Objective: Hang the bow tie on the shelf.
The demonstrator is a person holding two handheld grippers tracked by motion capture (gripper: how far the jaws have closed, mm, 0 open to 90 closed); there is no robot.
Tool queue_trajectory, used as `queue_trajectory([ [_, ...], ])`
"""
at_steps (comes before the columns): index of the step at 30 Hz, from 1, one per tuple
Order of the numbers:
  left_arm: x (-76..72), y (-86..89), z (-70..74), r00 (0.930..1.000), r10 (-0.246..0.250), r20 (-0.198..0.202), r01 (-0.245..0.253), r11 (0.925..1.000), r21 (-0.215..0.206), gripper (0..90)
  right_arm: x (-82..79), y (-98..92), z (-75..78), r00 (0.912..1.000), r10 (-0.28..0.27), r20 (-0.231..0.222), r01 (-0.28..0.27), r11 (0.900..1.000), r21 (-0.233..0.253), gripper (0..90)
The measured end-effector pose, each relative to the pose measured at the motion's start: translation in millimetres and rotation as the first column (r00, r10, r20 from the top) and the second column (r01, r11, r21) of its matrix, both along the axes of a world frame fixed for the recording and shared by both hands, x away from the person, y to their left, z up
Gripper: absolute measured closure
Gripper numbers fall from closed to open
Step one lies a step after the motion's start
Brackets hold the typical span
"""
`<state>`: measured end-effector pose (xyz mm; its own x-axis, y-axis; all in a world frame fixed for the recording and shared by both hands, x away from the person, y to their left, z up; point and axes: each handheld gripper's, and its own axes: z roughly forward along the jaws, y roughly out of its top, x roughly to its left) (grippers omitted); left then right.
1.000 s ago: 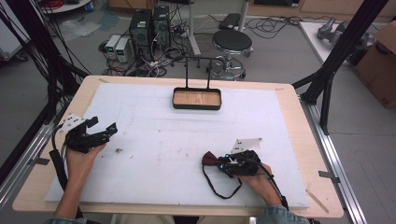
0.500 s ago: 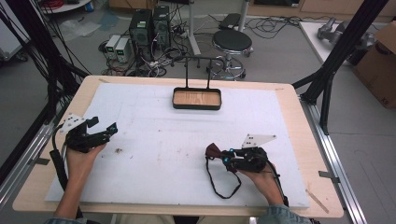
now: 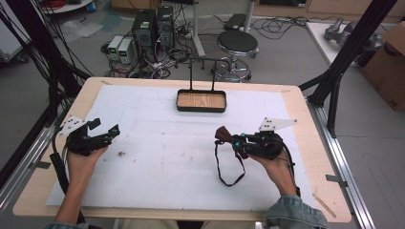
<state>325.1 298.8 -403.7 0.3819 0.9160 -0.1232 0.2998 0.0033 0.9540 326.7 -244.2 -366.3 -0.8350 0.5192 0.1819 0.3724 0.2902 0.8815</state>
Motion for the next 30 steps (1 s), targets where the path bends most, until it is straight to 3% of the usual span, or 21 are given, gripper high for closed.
queue_trajectory([
  [10,1.4,-2.8,-0.4,0.9999,-0.011,0.002,0.011,0.9999,0.003,17.7,29.3,-0.4,33.4,0.9975,-0.07,-0.014,0.069,0.997,-0.027,76.1],
  [20,2.7,-4.2,-0.9,0.9999,-0.015,0.005,0.015,0.9998,0.01,17.8,64.4,7.4,58.4,0.9918,-0.126,0.017,0.127,0.991,-0.047,76.1],
  [22,3.0,-4.6,-1.1,0.9999,-0.014,0.006,0.014,0.9999,0.008,17.7,71.2,9.6,61.3,0.9893,-0.144,0.026,0.145,0.987,-0.061,76.1],
  [27,3.5,-5.2,-0.7,0.9998,-0.02,0.008,0.02,0.9997,0.013,17.8,84.0,11.1,65.5,0.9823,-0.18,0.051,0.182,0.982,-0.046,76.2],
  [30,3.6,-5.5,-0.1,0.9997,-0.021,0.009,0.021,0.9997,0.015,17.7,95.1,11.1,68.9,0.973,-0.218,0.075,0.221,0.975,-0.033,76.2],
])
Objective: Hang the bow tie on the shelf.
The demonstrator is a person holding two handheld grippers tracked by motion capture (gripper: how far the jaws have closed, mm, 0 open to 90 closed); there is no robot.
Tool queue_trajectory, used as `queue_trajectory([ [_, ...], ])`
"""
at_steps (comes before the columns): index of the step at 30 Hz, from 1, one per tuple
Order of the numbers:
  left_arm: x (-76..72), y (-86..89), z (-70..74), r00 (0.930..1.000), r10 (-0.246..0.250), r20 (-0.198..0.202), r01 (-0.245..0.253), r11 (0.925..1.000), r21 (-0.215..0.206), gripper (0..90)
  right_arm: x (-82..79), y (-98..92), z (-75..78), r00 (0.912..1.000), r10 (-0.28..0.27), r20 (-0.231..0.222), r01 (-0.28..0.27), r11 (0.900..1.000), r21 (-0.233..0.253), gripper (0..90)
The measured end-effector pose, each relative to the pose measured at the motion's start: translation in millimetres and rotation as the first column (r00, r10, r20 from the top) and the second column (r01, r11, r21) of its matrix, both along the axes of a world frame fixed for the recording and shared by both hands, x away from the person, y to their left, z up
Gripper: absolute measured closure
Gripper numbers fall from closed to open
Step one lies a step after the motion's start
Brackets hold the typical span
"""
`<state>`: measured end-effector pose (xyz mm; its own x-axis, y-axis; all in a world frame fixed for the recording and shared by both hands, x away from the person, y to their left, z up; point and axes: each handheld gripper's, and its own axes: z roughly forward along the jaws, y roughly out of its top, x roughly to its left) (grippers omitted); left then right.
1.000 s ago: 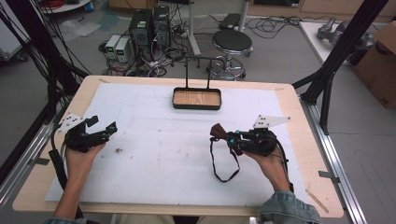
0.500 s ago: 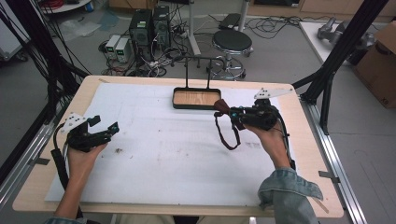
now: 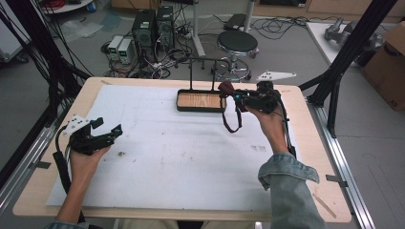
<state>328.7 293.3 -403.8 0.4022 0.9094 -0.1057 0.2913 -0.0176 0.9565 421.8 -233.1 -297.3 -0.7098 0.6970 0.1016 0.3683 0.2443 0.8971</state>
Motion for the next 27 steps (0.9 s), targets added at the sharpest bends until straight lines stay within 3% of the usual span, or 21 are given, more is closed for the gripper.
queue_trajectory([
  [16,1.3,-1.7,-0.1,1.0,-0.008,0.004,0.008,1.0,0.006,17.7,39.7,-1.9,1.0,0.991,-0.132,0.017,0.132,0.991,0.038,76.4],
  [27,1.2,-2.3,-0.6,1.0,-0.009,0.001,0.009,0.9999,0.005,17.7,52.1,-1.1,1.4,0.9866,-0.155,0.05,0.151,0.986,0.072,76.4],
])
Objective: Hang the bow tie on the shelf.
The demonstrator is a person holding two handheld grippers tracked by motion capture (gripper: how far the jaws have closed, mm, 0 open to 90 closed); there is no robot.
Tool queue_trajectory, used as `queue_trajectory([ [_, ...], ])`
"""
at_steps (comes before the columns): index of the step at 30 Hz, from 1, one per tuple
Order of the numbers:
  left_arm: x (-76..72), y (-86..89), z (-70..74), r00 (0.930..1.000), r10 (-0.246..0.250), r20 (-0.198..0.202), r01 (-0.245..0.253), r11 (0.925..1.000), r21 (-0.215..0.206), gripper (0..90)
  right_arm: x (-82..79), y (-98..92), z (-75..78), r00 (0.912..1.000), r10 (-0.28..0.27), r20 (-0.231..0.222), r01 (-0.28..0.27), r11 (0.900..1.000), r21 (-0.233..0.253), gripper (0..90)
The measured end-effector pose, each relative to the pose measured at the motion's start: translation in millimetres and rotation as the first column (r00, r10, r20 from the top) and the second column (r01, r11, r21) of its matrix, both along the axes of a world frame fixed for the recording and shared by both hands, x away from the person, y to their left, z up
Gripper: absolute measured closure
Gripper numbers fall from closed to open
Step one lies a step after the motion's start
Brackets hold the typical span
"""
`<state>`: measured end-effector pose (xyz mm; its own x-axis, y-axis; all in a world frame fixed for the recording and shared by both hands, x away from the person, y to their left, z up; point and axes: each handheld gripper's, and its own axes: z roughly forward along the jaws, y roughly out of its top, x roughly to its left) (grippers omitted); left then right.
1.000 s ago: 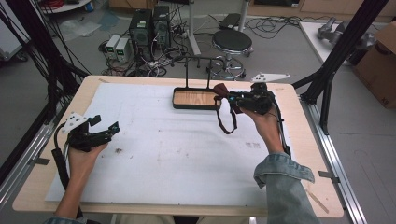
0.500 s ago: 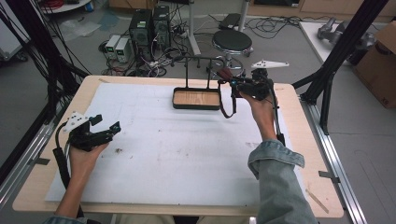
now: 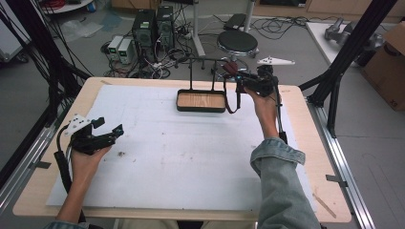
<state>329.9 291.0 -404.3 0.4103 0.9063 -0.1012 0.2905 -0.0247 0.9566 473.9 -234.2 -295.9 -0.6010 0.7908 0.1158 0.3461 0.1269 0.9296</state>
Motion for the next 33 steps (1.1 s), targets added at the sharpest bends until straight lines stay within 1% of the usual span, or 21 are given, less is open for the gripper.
queue_trajectory([
  [1,0.2,0.3,-0.2,1.0,-0.001,-0.001,0.001,1.0,0.001,17.7,1.2,0.3,0.2,1.0,-0.002,0.0,0.002,1.0,0.017,76.4],
  [2,0.4,0.5,-0.6,1.0,0.0,-0.003,0.0,1.0,-0.001,17.7,2.4,0.4,0.0,1.0,-0.006,0.0,0.006,1.0,0.017,76.4],
  [4,0.5,0.8,-0.8,1.0,0.001,-0.005,-0.001,1.0,-0.001,17.7,4.8,1.7,0.2,0.9999,-0.008,-0.01,0.008,1.0,0.015,76.3],
  [7,0.5,0.3,-0.7,1.0,-0.002,-0.003,0.002,1.0,0.0,17.7,5.3,5.6,2.0,0.9998,-0.01,0.016,0.01,1.0,0.014,76.4],
  [10,0.6,-0.3,-0.9,1.0,-0.004,-0.006,0.004,1.0,0.0,17.7,7.8,7.6,0.1,0.9996,-0.028,0.006,0.028,1.0,-0.003,76.4],
  [12,0.4,-0.5,-0.7,1.0,-0.005,-0.005,0.005,1.0,0.0,17.8,9.4,6.2,-1.6,0.9994,-0.034,-0.003,0.034,0.999,0.015,76.3],
  [13,0.3,-0.3,-0.6,1.0,-0.006,-0.004,0.006,1.0,0.001,17.7,10.0,5.3,-1.9,0.9991,-0.041,-0.002,0.041,0.999,0.022,76.3],
  [15,0.2,0.0,-0.5,1.0,-0.005,-0.005,0.005,1.0,0.001,17.7,11.3,3.5,-2.4,0.9992,-0.04,0.004,0.04,0.998,0.041,76.3],
  [17,0.5,0.2,-0.8,1.0,-0.007,-0.004,0.007,1.0,0.0,17.7,12.6,2.7,-3.1,0.9989,-0.045,0.011,0.045,0.998,0.045,76.3],
  [20,0.5,-0.1,-0.9,1.0,-0.004,-0.007,0.004,1.0,0.001,17.7,14.1,2.3,-5.0,0.9989,-0.047,0.004,0.047,0.998,0.05,76.3],
  [23,0.5,-0.1,-0.9,1.0,-0.005,-0.008,0.005,1.0,0.002,17.7,14.4,2.4,-4.9,0.9989,-0.044,0.012,0.043,0.996,0.078,76.3],
  [27,0.7,-0.7,-1.2,0.9999,-0.008,-0.009,0.008,1.0,0.002,17.7,14.3,4.1,-4.1,0.9985,-0.047,0.028,0.044,0.996,0.077,76.3],
  [33,0.9,-1.5,-1.2,0.9999,-0.012,-0.01,0.012,0.9999,0.0,17.7,18.2,2.2,-5.2,0.9968,-0.076,0.023,0.074,0.994,0.08,76.3],
])
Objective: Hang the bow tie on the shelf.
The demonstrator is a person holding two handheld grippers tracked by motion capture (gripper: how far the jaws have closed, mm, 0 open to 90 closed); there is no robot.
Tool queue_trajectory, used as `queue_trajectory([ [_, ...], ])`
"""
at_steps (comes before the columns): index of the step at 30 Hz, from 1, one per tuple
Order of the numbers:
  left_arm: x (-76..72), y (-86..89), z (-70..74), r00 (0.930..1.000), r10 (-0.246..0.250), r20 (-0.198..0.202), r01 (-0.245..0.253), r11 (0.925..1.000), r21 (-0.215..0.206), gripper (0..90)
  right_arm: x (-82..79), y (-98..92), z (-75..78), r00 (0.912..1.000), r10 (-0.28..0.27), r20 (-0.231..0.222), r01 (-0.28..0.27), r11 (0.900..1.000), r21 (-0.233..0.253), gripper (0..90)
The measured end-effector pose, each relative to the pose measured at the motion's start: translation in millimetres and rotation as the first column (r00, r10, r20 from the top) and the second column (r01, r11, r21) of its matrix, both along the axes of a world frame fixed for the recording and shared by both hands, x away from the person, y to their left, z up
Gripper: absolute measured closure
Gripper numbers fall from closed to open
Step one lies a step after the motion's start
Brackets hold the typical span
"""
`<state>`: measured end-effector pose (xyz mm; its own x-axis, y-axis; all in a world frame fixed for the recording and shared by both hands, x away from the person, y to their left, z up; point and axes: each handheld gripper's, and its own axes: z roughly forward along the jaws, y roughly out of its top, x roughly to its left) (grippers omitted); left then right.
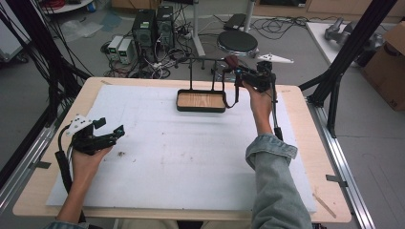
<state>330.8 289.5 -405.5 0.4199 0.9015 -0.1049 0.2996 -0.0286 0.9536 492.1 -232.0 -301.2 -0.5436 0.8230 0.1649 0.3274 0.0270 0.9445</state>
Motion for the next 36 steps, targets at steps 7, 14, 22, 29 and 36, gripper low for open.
queue_trajectory([
  [7,-0.2,0.1,0.2,1.0,0.0,0.001,0.0,1.0,0.001,17.7,4.5,3.2,-2.0,0.9999,-0.013,-0.007,0.013,1.0,-0.022,76.3],
  [14,-0.2,0.3,0.2,1.0,-0.002,0.002,0.002,1.0,0.0,17.7,9.1,3.2,-6.0,0.9994,-0.034,-0.011,0.034,0.999,-0.016,76.3],
  [22,-0.2,-0.3,0.2,1.0,-0.004,0.001,0.004,1.0,0.0,17.8,13.5,1.6,-12.1,0.9975,-0.057,-0.042,0.057,0.998,-0.007,76.2],
  [29,-0.5,-0.1,0.2,1.0,-0.005,0.001,0.005,1.0,0.002,17.8,17.5,1.4,-18.8,0.9943,-0.07,-0.081,0.07,0.998,0.003,75.7],
  [36,-0.5,-1.1,0.1,1.0,-0.007,0.0,0.007,1.0,0.001,17.7,19.5,-0.1,-21.9,0.9923,-0.075,-0.098,0.076,0.997,0.003,75.1],
])
